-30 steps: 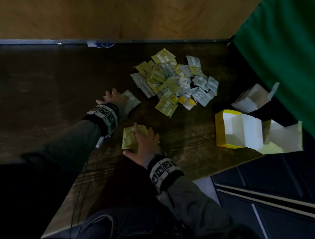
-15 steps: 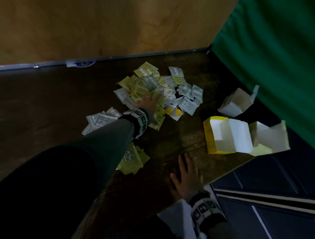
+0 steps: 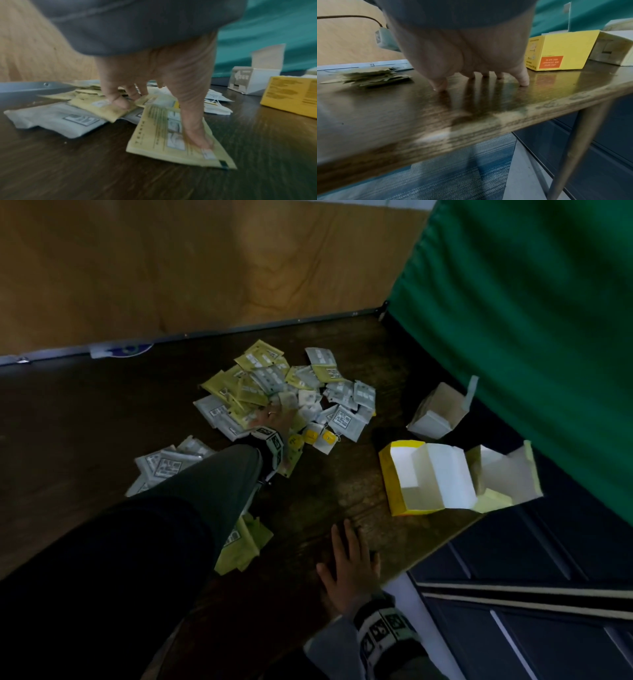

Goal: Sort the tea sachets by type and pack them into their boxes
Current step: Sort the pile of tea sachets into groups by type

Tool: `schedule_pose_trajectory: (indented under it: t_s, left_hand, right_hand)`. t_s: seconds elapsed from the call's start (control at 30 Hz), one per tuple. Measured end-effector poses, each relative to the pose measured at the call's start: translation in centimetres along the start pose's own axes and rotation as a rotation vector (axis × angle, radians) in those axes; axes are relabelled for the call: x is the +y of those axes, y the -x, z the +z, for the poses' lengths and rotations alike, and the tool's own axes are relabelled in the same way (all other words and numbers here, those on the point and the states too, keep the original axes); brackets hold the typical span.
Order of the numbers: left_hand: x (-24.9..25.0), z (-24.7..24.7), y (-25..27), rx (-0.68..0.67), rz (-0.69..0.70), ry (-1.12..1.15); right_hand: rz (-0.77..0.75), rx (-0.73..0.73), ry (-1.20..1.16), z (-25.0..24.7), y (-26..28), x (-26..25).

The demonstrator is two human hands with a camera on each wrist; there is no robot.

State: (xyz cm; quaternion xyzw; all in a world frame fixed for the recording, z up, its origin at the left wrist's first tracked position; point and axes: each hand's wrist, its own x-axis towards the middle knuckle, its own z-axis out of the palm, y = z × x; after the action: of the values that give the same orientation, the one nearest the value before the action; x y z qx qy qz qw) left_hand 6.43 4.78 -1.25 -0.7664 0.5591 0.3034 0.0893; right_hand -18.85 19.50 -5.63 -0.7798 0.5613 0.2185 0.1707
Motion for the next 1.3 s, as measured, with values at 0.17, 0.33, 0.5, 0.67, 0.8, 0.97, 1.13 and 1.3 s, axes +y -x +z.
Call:
schedule_pose_trajectory:
  t_s: [0.17,0.33,0.5,0.67,0.8,0.97,1.13,1.3]
  left_hand:
    - [0.9,-0.7,0.3,-0.061,0.08,0.014]
    - [-0.1,0.4,1.2,0.015,0.143,0.363]
    - [-1.1,0.2,3.9,0.187,0.136,0.516]
    - [-0.7,0.7,8.2,0.146,0.245,0.73]
    - [-0.8,1.0,11.1,0.102,0.384,0.925]
    - [-2.0,1.0,12.7,0.125,0.489,1.122]
    - [-3.1,2.0,13.0,0.238,0.44,1.297]
    - [-4.6,1.8,13.1,0.35,0.239,1.386]
  right_hand:
    - [-0.016,0.049,0.057,-1.0,0.4,0.1]
    - [-0.053,0.02,-0.001,-2.3,0.4,0.2]
    - [-0.088,-0.02,-0.409,-5.1,-1.7,0.3]
    - [-0.089,0.086,-1.179,-11.5,-3.3,-2.4]
    - [-0.1,0.128,-1.388,-13.8,-4.0,-3.5]
    - [-0.033,0.078,-1.657,-13.8,-3.3,-3.6]
    - [-0.022,0.014,-1.885,-14.1,-2.8,-2.9]
    - [-0.025,-0.03,-2.147,-14.6,-2.7,-2.0]
